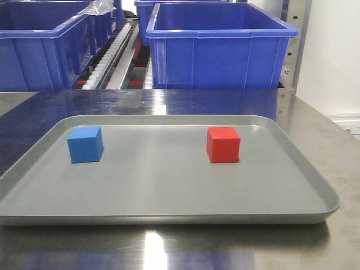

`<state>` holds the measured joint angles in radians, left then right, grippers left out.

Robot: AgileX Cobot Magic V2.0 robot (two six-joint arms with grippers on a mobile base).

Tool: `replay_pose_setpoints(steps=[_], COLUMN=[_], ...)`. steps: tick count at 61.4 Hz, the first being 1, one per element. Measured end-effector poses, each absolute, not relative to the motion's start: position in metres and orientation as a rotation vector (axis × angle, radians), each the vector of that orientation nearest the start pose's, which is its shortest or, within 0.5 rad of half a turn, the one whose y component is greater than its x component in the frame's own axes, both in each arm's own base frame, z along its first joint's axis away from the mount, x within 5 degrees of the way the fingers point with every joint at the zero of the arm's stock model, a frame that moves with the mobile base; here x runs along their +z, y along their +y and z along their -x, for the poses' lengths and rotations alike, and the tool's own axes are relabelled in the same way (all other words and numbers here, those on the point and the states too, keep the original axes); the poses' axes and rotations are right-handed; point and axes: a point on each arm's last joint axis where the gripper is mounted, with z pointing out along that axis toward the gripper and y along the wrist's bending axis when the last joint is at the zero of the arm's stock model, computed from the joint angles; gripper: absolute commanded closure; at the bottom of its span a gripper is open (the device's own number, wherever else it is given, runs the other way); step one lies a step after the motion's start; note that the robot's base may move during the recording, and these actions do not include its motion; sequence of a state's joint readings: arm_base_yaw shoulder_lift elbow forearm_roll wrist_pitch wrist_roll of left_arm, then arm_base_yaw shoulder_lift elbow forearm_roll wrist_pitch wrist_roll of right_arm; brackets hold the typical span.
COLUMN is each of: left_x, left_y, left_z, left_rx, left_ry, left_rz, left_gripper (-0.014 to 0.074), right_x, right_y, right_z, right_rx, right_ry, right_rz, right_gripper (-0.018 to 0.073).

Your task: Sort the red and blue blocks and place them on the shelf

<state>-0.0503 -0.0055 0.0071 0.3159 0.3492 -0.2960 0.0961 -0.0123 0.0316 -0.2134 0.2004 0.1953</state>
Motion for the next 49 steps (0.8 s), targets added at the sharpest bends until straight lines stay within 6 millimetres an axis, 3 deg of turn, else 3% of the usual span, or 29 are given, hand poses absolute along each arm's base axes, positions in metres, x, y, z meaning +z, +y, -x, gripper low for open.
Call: replay_pose_setpoints(steps=[33,49], left_x=[0.1811,0.1811], left_y=[0.007,0.007], left_z=[-0.0535,-0.0535], left_rx=[0.063,0.063], left_ry=[1.817,1.817], left_rz=[0.028,0.028], left_gripper=[0.0463,0.0463], right_x=[0.1854,0.1936], right_y=[0.0015,0.0034], right_z=[-0.0561,-0.0567], right_rx=[0.026,0.043], right_ry=[1.698,1.607], right_rz=[0.062,0.073], right_gripper=[0.051,0.051])
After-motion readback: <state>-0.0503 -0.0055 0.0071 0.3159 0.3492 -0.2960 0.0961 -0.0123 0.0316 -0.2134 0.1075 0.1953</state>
